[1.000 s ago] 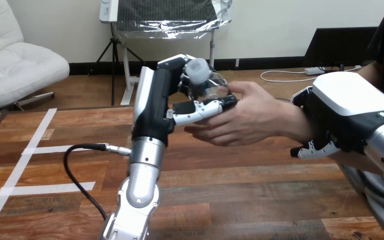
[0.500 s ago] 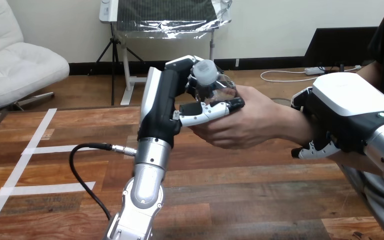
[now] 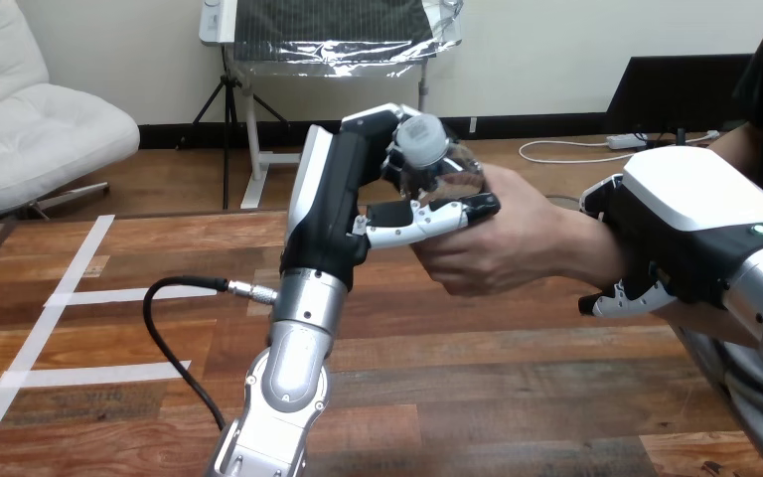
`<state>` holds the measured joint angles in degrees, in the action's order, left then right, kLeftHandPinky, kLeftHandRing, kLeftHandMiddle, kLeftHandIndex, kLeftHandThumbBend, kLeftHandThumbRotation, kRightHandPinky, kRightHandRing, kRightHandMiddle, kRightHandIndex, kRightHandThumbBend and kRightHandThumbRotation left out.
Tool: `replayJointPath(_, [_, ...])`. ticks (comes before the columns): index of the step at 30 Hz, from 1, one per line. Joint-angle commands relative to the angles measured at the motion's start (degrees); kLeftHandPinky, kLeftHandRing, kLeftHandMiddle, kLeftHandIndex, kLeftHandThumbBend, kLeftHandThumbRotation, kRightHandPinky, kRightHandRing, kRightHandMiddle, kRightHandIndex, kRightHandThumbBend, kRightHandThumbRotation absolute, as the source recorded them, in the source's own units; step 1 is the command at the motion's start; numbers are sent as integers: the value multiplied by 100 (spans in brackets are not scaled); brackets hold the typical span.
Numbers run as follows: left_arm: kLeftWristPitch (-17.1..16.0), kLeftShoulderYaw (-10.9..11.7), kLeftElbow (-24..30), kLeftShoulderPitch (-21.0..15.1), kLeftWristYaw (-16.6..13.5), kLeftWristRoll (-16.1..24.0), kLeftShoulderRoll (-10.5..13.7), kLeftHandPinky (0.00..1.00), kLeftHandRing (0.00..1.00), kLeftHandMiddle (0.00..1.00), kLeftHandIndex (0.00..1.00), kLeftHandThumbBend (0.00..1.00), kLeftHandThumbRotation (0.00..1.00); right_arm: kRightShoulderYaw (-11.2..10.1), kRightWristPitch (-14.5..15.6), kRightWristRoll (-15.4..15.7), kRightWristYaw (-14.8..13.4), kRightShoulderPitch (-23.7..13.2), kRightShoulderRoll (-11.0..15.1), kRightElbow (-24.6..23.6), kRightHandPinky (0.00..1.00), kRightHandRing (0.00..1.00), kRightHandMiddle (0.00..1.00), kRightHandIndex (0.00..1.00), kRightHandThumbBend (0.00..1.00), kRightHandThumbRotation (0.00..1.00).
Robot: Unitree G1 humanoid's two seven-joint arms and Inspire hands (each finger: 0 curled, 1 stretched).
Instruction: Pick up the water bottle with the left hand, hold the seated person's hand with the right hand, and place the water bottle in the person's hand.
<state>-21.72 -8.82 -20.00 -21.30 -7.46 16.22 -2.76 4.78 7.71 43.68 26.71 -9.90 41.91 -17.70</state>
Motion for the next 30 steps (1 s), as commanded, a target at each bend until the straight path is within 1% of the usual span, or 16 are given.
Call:
replayJointPath(1, [-182, -197, 492, -253, 74, -4, -133, 34, 40, 44, 45, 72, 0, -31, 33, 13, -13, -301, -80, -195, 39, 46, 53, 54, 67, 0])
replayJointPath(12, [-203, -259, 609, -159, 163, -79, -157, 34, 40, 44, 44, 72, 0, -44, -6, 1, -37, -295, -76, -175, 40, 46, 53, 53, 66, 0])
replayJointPath(25, [-126, -306, 774, -72, 267, -106, -166, 34, 40, 44, 44, 72, 0, -53, -42, -9, -58, -299, -63, -140, 40, 46, 53, 53, 66, 0])
replayJointPath(30, [-132, -313, 804, -52, 292, -102, -166, 34, 40, 44, 44, 71, 0, -66, -69, -22, -83, -295, -62, -128, 39, 45, 52, 53, 67, 0])
